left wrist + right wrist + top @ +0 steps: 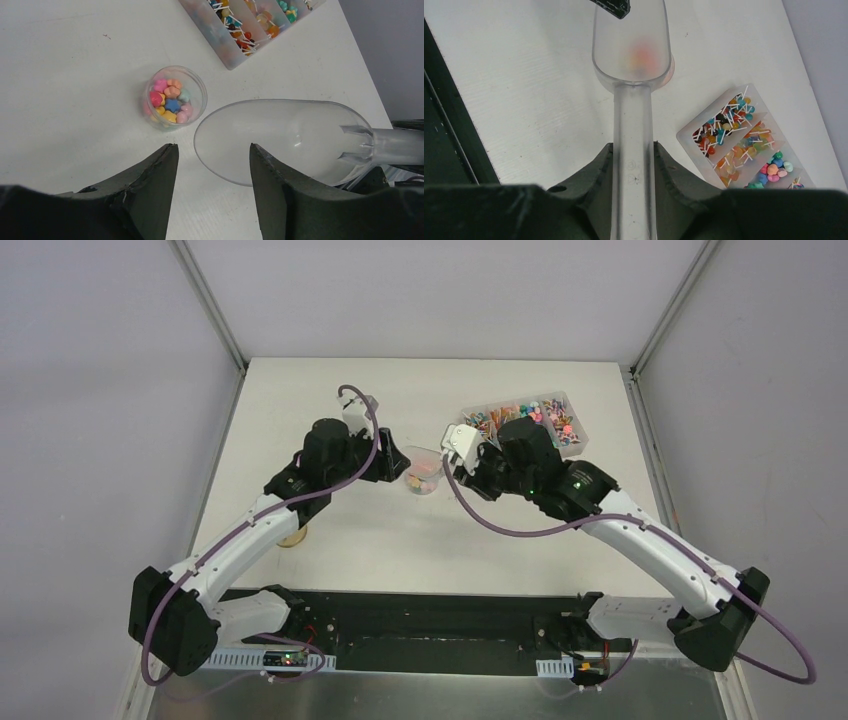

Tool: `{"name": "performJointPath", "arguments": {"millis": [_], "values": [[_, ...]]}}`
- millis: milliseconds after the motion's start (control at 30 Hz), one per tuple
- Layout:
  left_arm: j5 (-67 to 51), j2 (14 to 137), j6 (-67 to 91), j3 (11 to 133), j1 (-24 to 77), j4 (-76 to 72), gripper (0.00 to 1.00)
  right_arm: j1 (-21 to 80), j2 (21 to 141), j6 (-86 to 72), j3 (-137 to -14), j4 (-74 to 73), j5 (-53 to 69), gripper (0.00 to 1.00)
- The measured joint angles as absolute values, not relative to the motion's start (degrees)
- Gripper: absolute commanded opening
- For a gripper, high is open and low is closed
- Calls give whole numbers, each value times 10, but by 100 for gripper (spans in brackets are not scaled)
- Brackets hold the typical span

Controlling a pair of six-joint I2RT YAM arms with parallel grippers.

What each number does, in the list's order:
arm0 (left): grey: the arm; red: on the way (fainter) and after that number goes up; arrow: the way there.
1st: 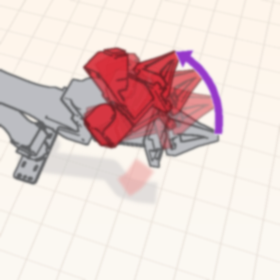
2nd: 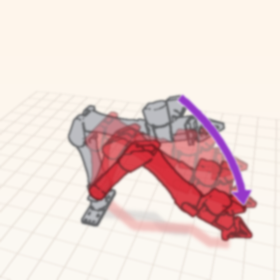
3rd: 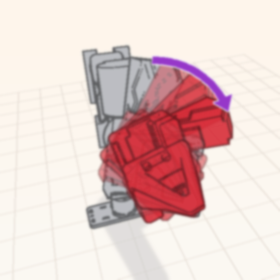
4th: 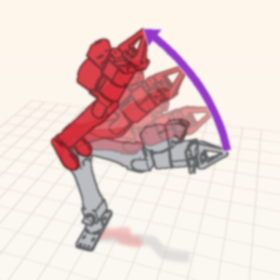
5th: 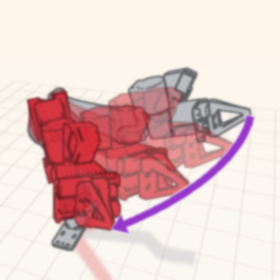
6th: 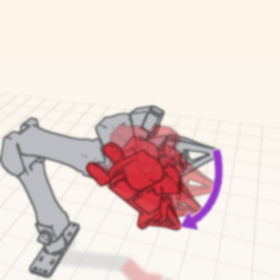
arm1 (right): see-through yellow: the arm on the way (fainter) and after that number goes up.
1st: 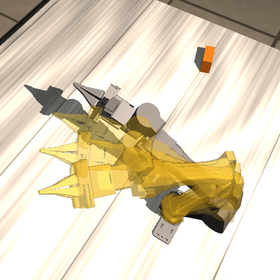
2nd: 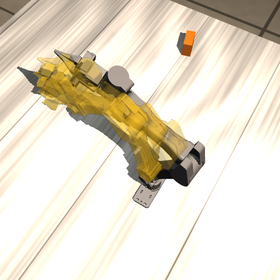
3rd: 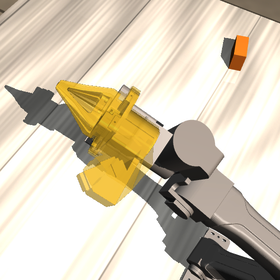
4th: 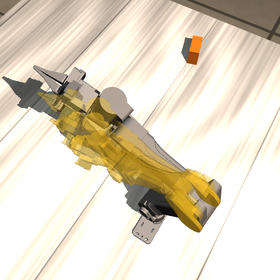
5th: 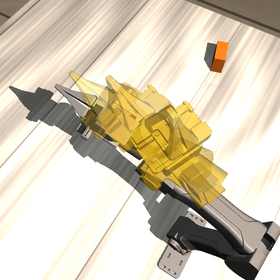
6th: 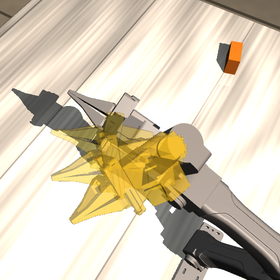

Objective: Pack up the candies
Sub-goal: Adjust the spatula, then scoop the fake candies from the storage box.

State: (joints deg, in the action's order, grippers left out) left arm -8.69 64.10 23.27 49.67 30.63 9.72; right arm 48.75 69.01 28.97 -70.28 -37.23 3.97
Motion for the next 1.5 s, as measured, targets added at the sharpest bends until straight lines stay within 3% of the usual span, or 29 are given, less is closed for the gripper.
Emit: {"name": "performJointPath", "arguments": {"millis": [567, 867, 900, 933, 967, 1500], "values": [[-121, 652, 237, 478, 303, 74, 48, 441, 623, 246, -590, -249, 131, 0], [-101, 642, 246, 472, 303, 67, 75, 432, 644, 241, -620, -276, 116, 0], [-93, 635, 244, 472, 303, 69, 81, 426, 653, 241, -635, -288, 112, 0], [-88, 627, 239, 472, 303, 72, 95, 419, 661, 241, -649, -299, 101, 0], [-82, 619, 234, 473, 303, 79, 99, 407, 668, 241, -664, -309, 93, 0], [-15, 513, 140, 469, 303, 125, 99, 234, 865, 244, -898, -545, -116, 0]]}}
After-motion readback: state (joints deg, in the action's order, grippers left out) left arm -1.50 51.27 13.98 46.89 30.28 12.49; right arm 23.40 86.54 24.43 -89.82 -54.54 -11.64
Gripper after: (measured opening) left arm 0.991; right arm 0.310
